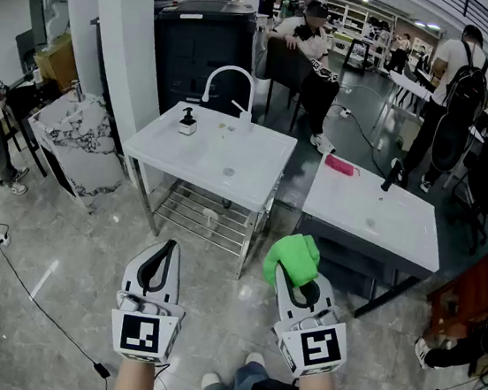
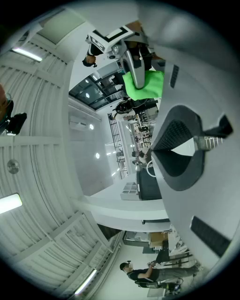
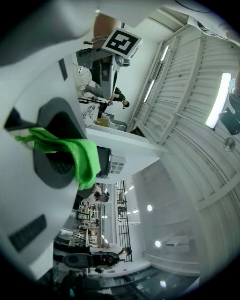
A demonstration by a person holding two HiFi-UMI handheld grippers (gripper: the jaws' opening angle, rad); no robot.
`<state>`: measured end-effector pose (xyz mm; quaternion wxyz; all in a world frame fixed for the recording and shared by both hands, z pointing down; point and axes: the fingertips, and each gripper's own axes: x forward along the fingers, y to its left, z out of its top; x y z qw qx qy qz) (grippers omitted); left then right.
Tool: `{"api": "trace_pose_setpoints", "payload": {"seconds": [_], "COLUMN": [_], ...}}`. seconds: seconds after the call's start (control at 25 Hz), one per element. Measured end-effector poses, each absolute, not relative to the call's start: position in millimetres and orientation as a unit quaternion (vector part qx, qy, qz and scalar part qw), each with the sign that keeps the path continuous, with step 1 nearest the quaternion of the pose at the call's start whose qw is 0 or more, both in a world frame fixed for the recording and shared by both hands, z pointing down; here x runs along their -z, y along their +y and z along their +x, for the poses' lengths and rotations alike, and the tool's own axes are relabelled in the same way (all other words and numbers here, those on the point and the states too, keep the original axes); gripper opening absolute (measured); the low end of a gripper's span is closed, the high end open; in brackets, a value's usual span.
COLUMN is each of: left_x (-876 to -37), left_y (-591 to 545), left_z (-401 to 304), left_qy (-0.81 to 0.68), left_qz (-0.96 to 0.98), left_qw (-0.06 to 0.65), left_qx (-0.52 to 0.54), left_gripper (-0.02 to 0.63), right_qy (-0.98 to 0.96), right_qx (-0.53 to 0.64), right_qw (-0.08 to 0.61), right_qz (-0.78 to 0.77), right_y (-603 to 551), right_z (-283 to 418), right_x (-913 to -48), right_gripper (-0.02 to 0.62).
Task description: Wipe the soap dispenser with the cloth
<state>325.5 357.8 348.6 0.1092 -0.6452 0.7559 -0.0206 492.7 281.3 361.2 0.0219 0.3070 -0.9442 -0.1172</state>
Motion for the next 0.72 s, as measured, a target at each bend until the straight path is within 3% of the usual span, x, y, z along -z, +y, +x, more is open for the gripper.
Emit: {"api": "trace_pose_setpoints", "payload": {"seconds": [0.72], "left_x": [-353.0], "left_y": [339.4], "left_z": [264.3], "left_qy": [0.77], "left_qz": [-0.63], "left_qw": [0.104], "left_qx": [0.022], "left_gripper": [0.015], "right_qy": [-0.951], "right_qx": [0.108], "right_qw": [0.015], "right_qz": [0.289], "right_y": [250.6], "right_z": [430.0], "right_x": [-364.4], "right_gripper": [0.044]}}
